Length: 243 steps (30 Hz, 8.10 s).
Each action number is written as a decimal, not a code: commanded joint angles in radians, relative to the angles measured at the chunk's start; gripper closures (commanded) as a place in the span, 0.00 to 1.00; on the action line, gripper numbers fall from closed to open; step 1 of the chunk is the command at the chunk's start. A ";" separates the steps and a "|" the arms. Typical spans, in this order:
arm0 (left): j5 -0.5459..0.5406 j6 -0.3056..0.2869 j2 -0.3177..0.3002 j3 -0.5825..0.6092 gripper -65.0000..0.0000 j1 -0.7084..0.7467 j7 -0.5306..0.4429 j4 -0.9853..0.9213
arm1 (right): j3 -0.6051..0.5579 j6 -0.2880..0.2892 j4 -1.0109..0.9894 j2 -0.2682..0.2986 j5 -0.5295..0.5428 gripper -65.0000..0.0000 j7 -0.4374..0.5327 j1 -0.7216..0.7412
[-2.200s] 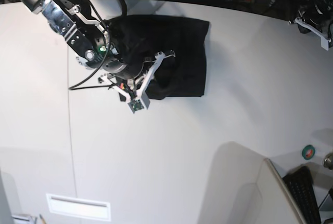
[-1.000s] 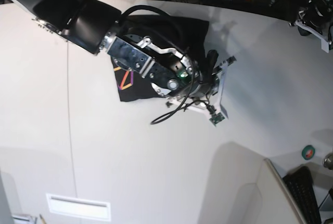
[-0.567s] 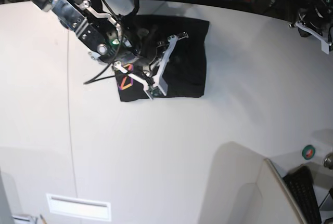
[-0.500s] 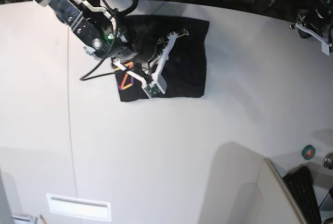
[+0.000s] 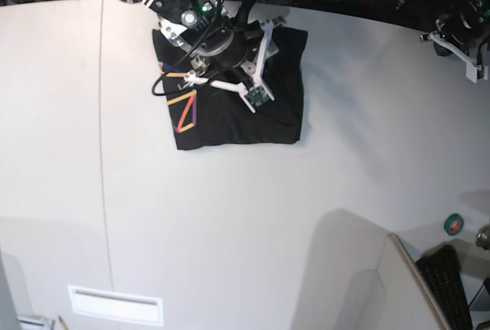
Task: Layout the t-shirt on the table in an organized manner, then fold the t-shirt properly
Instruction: 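Flip the folded bundle over with the right gripper, exposing the print, then smooth the folded shirt edges with the right gripper, then press and tuck the shirt hem edge with the left gripper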
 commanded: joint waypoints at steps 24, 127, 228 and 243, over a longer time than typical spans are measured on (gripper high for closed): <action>-0.014 -0.009 -0.010 0.035 1.00 -0.005 -0.011 0.011 | 0.054 -0.007 -0.130 -0.102 -0.028 0.52 -0.015 0.046; -0.014 -0.009 -0.070 0.043 1.00 -0.050 -0.009 -0.046 | 0.141 0.653 0.065 -0.058 -0.028 0.67 -0.015 -0.037; 0.276 -0.009 0.018 1.856 1.00 -0.809 -0.023 -0.105 | 1.234 0.662 -0.233 -0.001 -0.027 1.00 0.186 -0.068; 0.306 -0.009 0.091 1.856 1.00 -0.817 -0.033 -0.326 | 1.232 0.662 -0.233 -0.003 -0.024 1.00 0.186 -0.105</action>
